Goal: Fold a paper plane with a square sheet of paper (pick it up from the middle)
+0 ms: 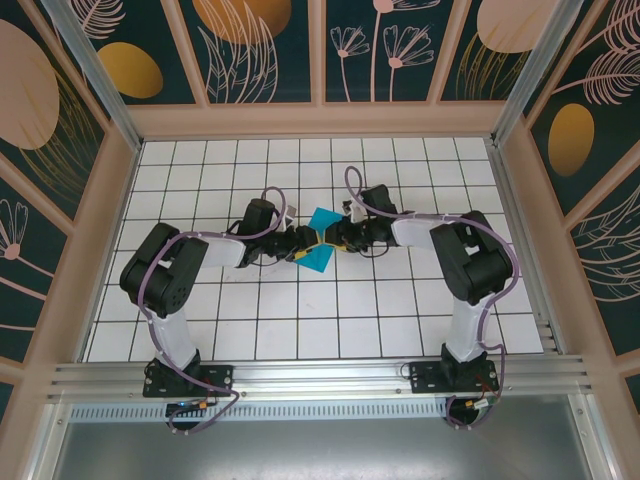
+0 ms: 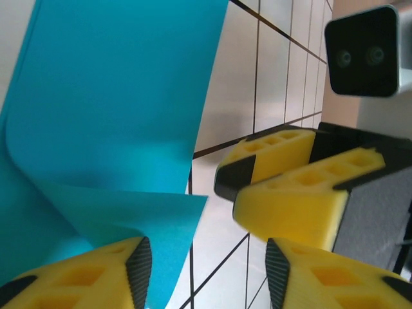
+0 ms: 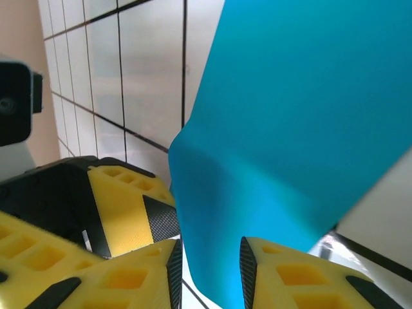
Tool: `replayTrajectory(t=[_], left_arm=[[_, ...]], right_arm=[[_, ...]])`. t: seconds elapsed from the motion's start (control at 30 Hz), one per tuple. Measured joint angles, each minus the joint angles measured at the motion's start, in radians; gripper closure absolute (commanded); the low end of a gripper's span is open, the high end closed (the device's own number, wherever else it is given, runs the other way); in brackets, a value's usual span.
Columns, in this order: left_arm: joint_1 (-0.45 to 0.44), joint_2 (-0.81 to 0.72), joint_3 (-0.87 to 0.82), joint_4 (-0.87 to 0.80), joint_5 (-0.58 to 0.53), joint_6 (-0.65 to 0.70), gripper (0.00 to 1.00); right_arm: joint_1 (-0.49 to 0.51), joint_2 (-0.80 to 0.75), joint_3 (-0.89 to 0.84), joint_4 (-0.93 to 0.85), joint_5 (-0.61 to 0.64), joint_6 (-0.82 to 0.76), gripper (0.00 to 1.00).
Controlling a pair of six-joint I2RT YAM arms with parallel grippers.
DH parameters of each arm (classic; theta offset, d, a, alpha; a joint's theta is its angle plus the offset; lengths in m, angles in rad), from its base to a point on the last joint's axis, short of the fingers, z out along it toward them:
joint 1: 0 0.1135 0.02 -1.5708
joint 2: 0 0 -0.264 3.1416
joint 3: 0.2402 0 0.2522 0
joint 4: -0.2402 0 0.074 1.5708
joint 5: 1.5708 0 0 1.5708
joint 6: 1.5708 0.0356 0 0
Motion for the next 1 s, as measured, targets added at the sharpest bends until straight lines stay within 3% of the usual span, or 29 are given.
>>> replayTrajectory(t=[0.4, 0.6, 1.0], left_arm=[[0.000, 0.000, 0.000, -0.026, -0.029, 0.019, 0.80], [0.000, 0.000, 0.000, -0.038, -0.029, 0.023, 0.87], [0.000, 0.000, 0.000, -0.040, -0.029, 0.023, 0.91]], right_arm=[[0.018, 0.022, 0.011, 0.014, -0.018, -0.007, 0.79], [0.018, 0.022, 0.011, 0.051, -0.026, 0.013, 0.75], [0.018, 0.022, 0.011, 0.065, -0.026, 0.018, 0.63]])
